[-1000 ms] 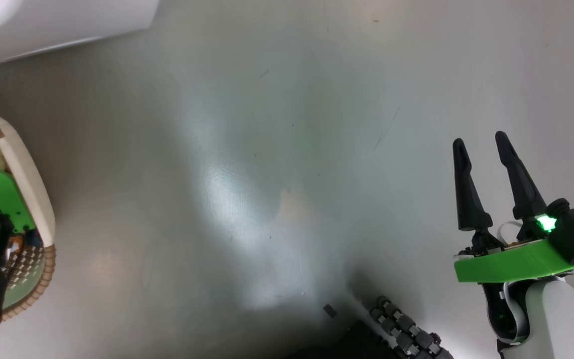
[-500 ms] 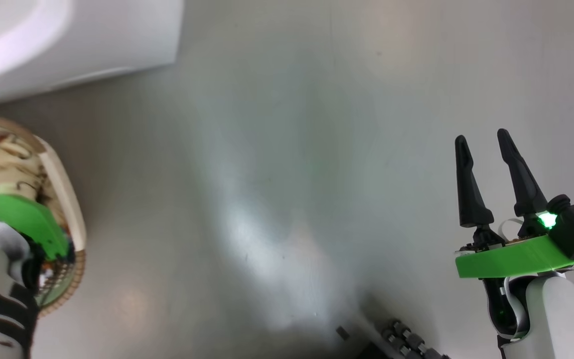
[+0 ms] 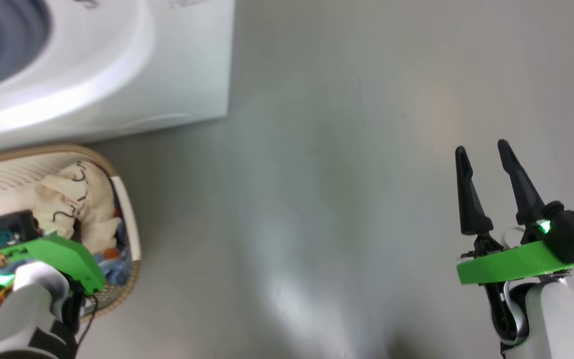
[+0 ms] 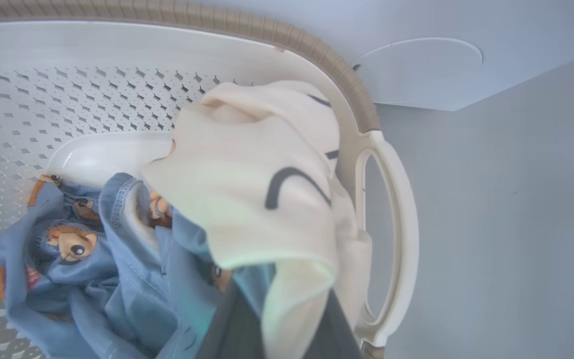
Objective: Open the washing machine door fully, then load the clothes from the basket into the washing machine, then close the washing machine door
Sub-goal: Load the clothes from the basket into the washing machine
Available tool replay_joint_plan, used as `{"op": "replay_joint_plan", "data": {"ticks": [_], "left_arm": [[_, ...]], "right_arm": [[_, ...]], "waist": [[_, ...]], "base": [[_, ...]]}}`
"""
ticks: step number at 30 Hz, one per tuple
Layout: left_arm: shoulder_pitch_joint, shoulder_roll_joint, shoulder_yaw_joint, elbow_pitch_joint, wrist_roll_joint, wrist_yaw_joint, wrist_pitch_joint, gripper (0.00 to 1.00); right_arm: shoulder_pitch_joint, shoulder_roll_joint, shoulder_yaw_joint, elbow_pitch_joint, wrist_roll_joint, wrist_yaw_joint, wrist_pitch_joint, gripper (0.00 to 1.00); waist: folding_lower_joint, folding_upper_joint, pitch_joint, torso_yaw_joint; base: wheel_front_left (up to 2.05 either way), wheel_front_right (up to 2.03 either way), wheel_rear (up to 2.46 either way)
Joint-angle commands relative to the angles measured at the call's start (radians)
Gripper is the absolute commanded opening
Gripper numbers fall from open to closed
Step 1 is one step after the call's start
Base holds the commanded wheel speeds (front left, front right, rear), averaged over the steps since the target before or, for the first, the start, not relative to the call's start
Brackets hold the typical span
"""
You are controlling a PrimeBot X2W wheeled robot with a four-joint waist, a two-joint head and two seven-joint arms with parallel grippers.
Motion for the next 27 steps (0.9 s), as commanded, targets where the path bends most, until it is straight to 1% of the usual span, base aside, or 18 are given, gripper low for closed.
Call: {"op": "replay_joint_plan", "data": {"ticks": [1,7,13,14,19,27], "left_arm": [[0.049,0.027,0.016,-0.023,-0.006,-0.003,-0.026,0.0],[0.118,0.017,0.021,-0.106,-0.014,-0.008,-0.049,0.0],[0.227,0.011,0.072,-0.302,0.001,0.003,-0.05,0.0],[0.227,0.011,0.072,-0.302,0.001,0.003,-0.05,0.0],[0.329,-0.009,0.123,-0.457,0.025,0.02,-0.05,0.0],[0.47,-0.044,0.187,-0.673,0.08,0.025,-0.05,0.0]], "right_arm": [[0.043,-0.008,0.013,-0.02,-0.021,0.009,0.007,1.0],[0.073,-0.008,0.003,-0.032,-0.037,0.009,0.032,1.0],[0.112,-0.008,-0.012,-0.051,-0.046,0.009,0.054,1.0],[0.112,-0.008,-0.012,-0.051,-0.046,0.009,0.054,1.0],[0.137,-0.008,-0.016,-0.059,-0.051,0.009,0.067,1.0],[0.167,-0.008,-0.012,-0.059,-0.05,0.009,0.08,1.0]], "waist": [[0.0,-0.0001,-0.094,0.067],[0.0,-0.0001,-0.171,0.104],[0.0,-0.0001,-0.233,0.137],[0.0,-0.0001,-0.233,0.137],[0.0,-0.0001,-0.282,0.159],[0.0,-0.0001,-0.358,0.181]], "base": [[0.0,0.0,0.0],[0.0,0.0,0.0],[0.0,0.0,0.0],[0.0,0.0,0.0],[0.0,0.0,0.0],[0.0,0.0,0.0]]}}
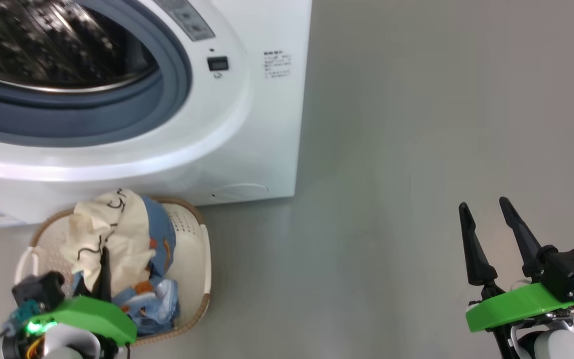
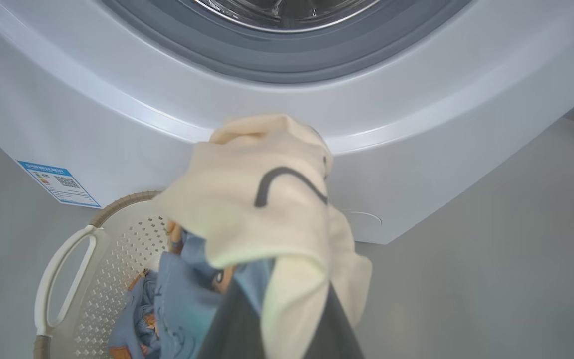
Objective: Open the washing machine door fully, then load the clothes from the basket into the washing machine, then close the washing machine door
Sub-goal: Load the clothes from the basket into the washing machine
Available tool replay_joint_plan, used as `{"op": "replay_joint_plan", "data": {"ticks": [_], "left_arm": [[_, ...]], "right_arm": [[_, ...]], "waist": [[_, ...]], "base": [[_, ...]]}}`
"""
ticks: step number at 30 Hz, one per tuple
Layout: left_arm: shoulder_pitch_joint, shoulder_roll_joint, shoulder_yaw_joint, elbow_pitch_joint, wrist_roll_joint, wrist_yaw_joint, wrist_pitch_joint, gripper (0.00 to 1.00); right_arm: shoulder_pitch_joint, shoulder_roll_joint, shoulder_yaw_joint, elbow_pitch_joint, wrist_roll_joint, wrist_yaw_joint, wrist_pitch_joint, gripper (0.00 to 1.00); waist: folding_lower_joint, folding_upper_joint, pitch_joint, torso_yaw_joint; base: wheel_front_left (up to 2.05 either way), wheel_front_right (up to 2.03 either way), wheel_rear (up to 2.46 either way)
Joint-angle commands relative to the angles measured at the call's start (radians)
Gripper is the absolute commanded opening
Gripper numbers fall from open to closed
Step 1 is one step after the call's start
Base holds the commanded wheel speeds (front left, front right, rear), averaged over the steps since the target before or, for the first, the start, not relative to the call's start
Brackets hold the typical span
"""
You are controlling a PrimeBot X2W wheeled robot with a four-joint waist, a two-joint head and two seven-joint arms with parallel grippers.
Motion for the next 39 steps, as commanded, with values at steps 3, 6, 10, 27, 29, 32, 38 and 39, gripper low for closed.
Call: {"op": "replay_joint_plan", "data": {"ticks": [3,6,10,27,29,32,38,39], "left_arm": [[0.053,0.007,0.052,-0.083,0.028,0.008,-0.013,0.0],[0.085,-0.011,0.066,-0.133,0.038,0.006,-0.013,0.0],[0.117,-0.033,0.074,-0.183,0.052,0.002,-0.013,0.0],[0.219,-0.075,0.096,-0.288,0.035,-0.008,-0.014,0.0],[0.218,-0.075,0.091,-0.294,0.032,-0.009,-0.014,0.0],[0.218,-0.075,0.086,-0.298,0.026,-0.008,-0.014,0.0],[0.218,-0.075,0.078,-0.309,0.02,-0.004,-0.014,0.0],[0.217,-0.075,0.078,-0.312,0.019,-0.003,-0.014,0.0]], "right_arm": [[0.017,-0.007,0.02,-0.024,0.0,0.009,0.003,1.0],[0.024,-0.007,0.016,-0.026,0.003,0.009,0.006,1.0],[0.031,-0.007,0.012,-0.023,0.01,0.009,0.006,1.0],[0.067,-0.007,0.005,-0.016,0.026,0.009,0.006,1.0],[0.066,-0.007,0.005,-0.017,0.027,0.009,0.007,1.0],[0.065,-0.007,0.006,-0.018,0.027,0.009,0.007,1.0],[0.065,-0.007,0.01,-0.012,0.03,0.009,0.003,1.0],[0.065,-0.007,0.011,-0.011,0.032,0.009,0.002,1.0]], "waist": [[0.0,0.0,-0.058,0.026],[0.0,0.0,-0.073,0.032],[0.0,0.0,-0.095,0.041],[0.0,0.0,-0.169,0.07],[0.0,0.0,-0.167,0.072],[0.0,0.0,-0.165,0.073],[0.0,0.0,-0.157,0.069],[0.0,0.0,-0.155,0.068]], "base": [[0.0,0.0,0.0],[0.0,0.0,0.0],[0.0,0.0,0.0],[0.0,0.0,0.0],[0.0,0.0,0.0],[0.0,0.0,0.0],[0.0,0.0,0.0],[0.0,0.0,0.0]]}}
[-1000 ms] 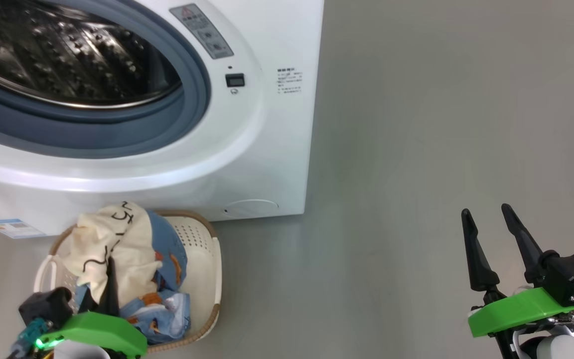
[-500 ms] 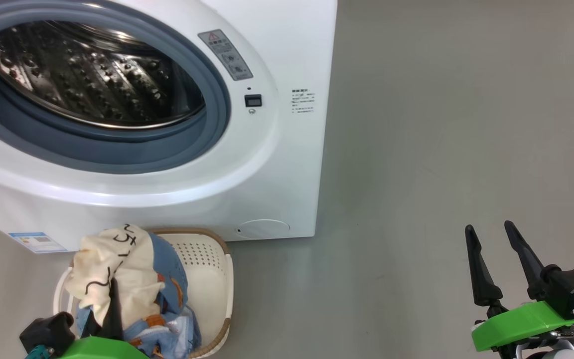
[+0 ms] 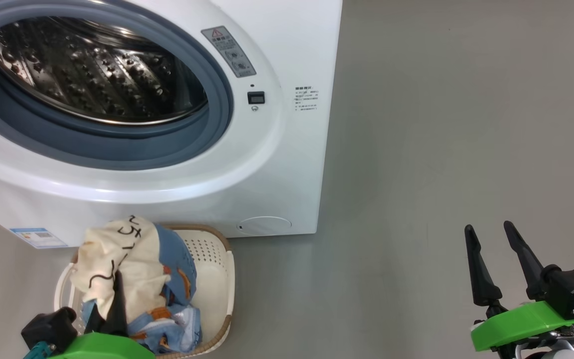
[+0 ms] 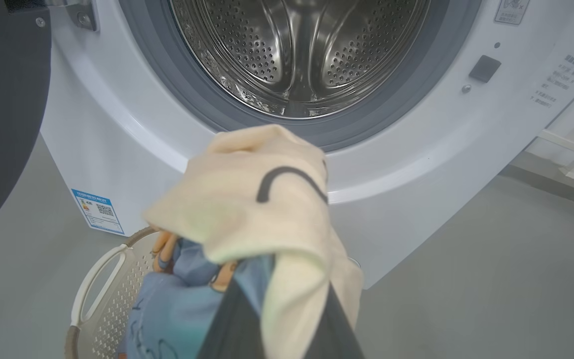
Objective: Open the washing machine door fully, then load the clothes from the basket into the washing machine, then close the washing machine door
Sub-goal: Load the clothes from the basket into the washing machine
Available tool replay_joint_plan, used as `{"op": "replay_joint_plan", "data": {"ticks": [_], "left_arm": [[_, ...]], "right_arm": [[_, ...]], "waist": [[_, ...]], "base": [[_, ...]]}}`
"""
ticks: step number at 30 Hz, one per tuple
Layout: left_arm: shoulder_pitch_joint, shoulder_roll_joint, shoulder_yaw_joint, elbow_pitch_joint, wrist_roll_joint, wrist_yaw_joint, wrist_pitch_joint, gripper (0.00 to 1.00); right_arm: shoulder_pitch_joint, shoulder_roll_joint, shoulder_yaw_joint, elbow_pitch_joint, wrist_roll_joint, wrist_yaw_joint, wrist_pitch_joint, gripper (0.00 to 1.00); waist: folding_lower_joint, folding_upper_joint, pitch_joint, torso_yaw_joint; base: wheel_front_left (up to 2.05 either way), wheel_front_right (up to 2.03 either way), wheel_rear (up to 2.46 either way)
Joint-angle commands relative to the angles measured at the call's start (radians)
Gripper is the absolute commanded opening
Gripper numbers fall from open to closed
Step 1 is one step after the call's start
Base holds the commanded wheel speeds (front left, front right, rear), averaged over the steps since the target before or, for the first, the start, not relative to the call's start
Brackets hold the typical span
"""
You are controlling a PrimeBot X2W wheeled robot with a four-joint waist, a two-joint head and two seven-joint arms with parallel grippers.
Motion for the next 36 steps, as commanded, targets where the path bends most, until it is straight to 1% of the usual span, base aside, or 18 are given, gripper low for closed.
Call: {"op": "replay_joint_plan", "data": {"ticks": [1,10,17,19,25,28,33,36], "left_arm": [[-0.007,0.013,0.029,-0.033,-0.008,0.0,-0.014,0.0],[-0.096,0.013,0.034,-0.083,-0.002,0.01,-0.014,0.0],[-0.25,0.013,0.081,-0.126,-0.012,0.008,-0.014,0.0],[-0.303,0.021,0.098,-0.127,-0.014,0.005,-0.014,0.0],[-0.49,0.091,0.138,-0.086,-0.011,-0.001,-0.013,0.0],[-0.588,0.132,0.156,-0.045,-0.026,-0.002,0.009,0.0],[-0.738,0.229,0.167,0.033,-0.028,-0.006,0.073,0.0],[-0.823,0.306,0.164,0.074,-0.023,-0.012,0.113,0.0]], "right_arm": [[-0.001,-0.008,0.03,-0.021,0.008,0.009,-0.006,1.0],[-0.021,-0.008,0.043,-0.019,0.006,0.009,-0.008,1.0],[-0.045,-0.008,0.045,-0.024,0.0,0.009,-0.01,1.0],[-0.053,-0.008,0.046,-0.025,0.0,0.009,-0.012,1.0],[-0.081,-0.008,0.049,-0.02,0.007,0.009,-0.025,1.0],[-0.095,-0.008,0.053,-0.012,0.017,0.009,-0.036,1.0],[-0.121,-0.008,0.066,0.009,0.039,0.009,-0.058,1.0],[-0.138,-0.008,0.075,0.022,0.052,0.009,-0.069,1.0]], "waist": [[0.0,0.0,0.004,-0.002],[0.0,0.0,0.082,-0.023],[0.0,0.0,0.174,-0.054],[0.0,0.0,0.203,-0.067],[0.0,0.0,0.291,-0.115],[0.0,0.0,0.334,-0.143],[0.0,0.0,0.412,-0.194],[0.0,0.0,0.461,-0.223]], "base": [[0.0,0.0,0.0],[0.0,0.0,0.0],[0.0,0.0,0.0],[0.0,0.0,0.0],[0.0,0.0,0.0],[0.0,0.0,0.0],[0.0,0.0,0.0],[0.0,0.0,0.0]]}}
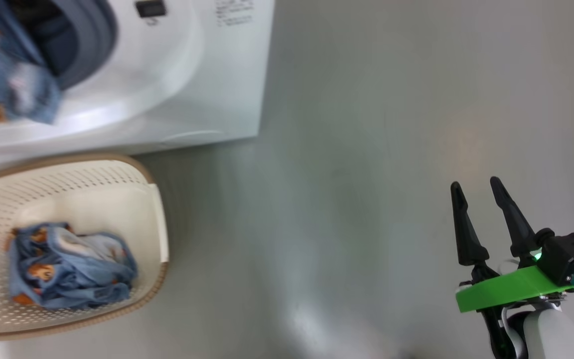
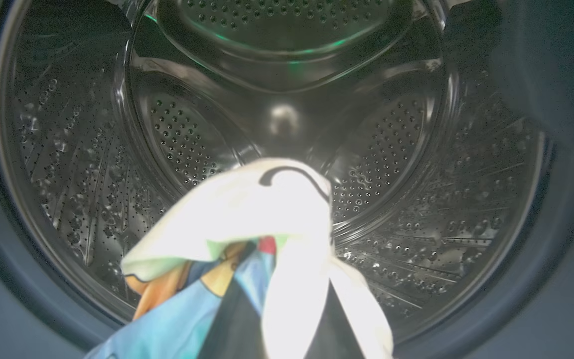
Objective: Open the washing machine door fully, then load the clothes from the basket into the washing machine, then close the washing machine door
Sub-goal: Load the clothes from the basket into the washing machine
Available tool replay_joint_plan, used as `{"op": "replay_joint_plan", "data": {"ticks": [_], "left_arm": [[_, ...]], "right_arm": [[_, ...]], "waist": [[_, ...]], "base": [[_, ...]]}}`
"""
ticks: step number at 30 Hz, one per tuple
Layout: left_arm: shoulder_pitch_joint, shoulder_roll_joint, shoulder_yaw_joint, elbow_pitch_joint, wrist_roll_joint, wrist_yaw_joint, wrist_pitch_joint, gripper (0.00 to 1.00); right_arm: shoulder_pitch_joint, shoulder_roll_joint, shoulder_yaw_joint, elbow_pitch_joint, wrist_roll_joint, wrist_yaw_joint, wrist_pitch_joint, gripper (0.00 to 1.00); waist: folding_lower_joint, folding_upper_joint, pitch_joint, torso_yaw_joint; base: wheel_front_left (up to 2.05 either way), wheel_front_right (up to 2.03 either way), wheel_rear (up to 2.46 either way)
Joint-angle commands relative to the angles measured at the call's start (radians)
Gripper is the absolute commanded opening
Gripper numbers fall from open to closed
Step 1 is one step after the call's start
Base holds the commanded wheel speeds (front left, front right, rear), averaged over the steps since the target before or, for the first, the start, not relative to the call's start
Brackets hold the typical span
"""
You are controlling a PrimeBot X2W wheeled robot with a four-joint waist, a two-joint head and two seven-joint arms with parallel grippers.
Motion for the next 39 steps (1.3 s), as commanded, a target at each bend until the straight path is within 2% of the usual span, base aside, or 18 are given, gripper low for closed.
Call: {"op": "replay_joint_plan", "data": {"ticks": [1,8,14,18,24,28,39], "left_arm": [[-0.045,0.081,0.024,-0.011,0.003,-0.004,0.012,0.0],[-0.226,0.233,-0.002,0.08,0.004,-0.014,0.087,0.0],[-0.387,0.307,-0.059,0.17,-0.002,-0.018,0.115,0.0],[-0.499,0.349,-0.086,0.223,0.003,-0.019,0.079,0.0],[-0.631,0.362,-0.128,0.285,0.007,-0.019,-0.02,0.0],[-0.654,0.358,-0.194,0.341,0.012,-0.02,-0.017,0.0],[-0.69,0.353,-0.261,0.502,0.015,-0.02,-0.027,0.0]], "right_arm": [[-0.01,-0.007,0.028,-0.014,0.012,0.009,-0.013,1.0],[-0.048,-0.007,0.043,0.019,0.04,0.009,-0.031,1.0],[-0.081,-0.007,0.069,0.036,0.059,0.009,-0.036,1.0],[-0.095,-0.007,0.081,0.032,0.073,0.009,-0.036,1.0],[-0.1,-0.007,0.088,0.031,0.082,0.009,-0.037,1.0],[-0.105,-0.007,0.089,0.032,0.086,0.009,-0.037,1.0],[-0.124,-0.007,0.089,0.032,0.089,0.009,-0.037,1.0]], "waist": [[0.0,0.0,0.095,-0.078],[0.0,0.0,0.189,-0.136],[0.0,0.0,0.242,-0.165],[0.0,0.0,0.26,-0.184],[0.0,0.0,0.271,-0.197],[0.0,0.0,0.276,-0.196],[0.0,0.0,0.289,-0.196]], "base": [[0.0,0.0,0.0],[0.0,0.0,0.0],[0.0,0.0,0.0],[0.0,0.0,0.0],[0.0,0.0,0.0],[0.0,0.0,0.0],[0.0,0.0,0.0]]}}
